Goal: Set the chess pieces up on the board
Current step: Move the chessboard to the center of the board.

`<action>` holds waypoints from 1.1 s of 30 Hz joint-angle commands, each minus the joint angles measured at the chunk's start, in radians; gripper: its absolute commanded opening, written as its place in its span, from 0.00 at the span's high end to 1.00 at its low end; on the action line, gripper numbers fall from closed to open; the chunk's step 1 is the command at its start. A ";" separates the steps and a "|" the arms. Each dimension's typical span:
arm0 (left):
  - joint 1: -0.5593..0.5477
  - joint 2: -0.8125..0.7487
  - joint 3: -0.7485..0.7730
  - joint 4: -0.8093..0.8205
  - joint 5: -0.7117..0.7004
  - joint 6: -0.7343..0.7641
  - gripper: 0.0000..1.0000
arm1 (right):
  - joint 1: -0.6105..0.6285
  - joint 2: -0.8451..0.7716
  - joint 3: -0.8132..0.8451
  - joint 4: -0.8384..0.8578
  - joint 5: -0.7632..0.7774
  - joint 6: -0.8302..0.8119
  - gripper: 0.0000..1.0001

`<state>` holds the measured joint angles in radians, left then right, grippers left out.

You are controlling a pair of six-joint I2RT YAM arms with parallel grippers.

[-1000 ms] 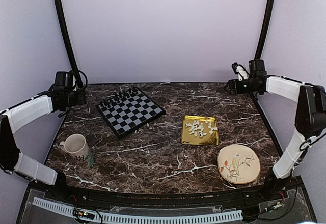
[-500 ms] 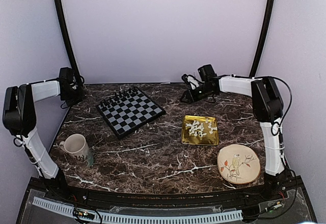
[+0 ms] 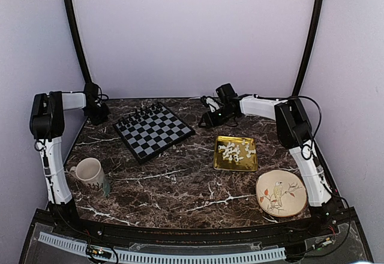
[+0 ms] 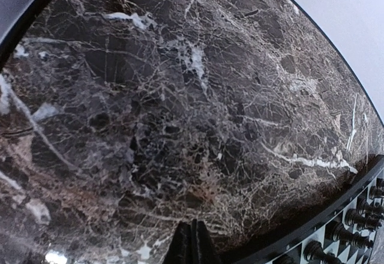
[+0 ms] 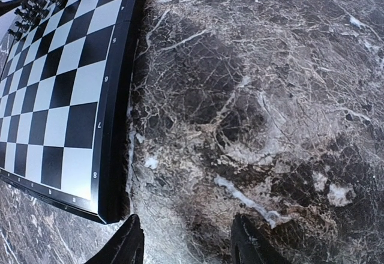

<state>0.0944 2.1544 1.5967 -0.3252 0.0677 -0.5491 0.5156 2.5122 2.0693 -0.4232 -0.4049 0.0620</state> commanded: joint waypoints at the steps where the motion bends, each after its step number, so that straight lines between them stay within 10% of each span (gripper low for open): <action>1: 0.007 0.045 0.073 -0.031 0.066 -0.043 0.99 | 0.012 0.038 0.040 -0.005 -0.034 0.018 0.49; 11: 0.006 0.142 0.143 -0.031 0.135 -0.120 0.97 | 0.045 0.104 0.109 0.004 -0.093 0.054 0.46; 33: -0.060 0.125 0.072 -0.068 0.225 -0.072 1.00 | 0.063 -0.012 -0.098 0.049 -0.133 -0.019 0.74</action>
<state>0.0601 2.3062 1.7378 -0.3256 0.2642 -0.6395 0.5697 2.5317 2.0388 -0.3344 -0.5465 0.0708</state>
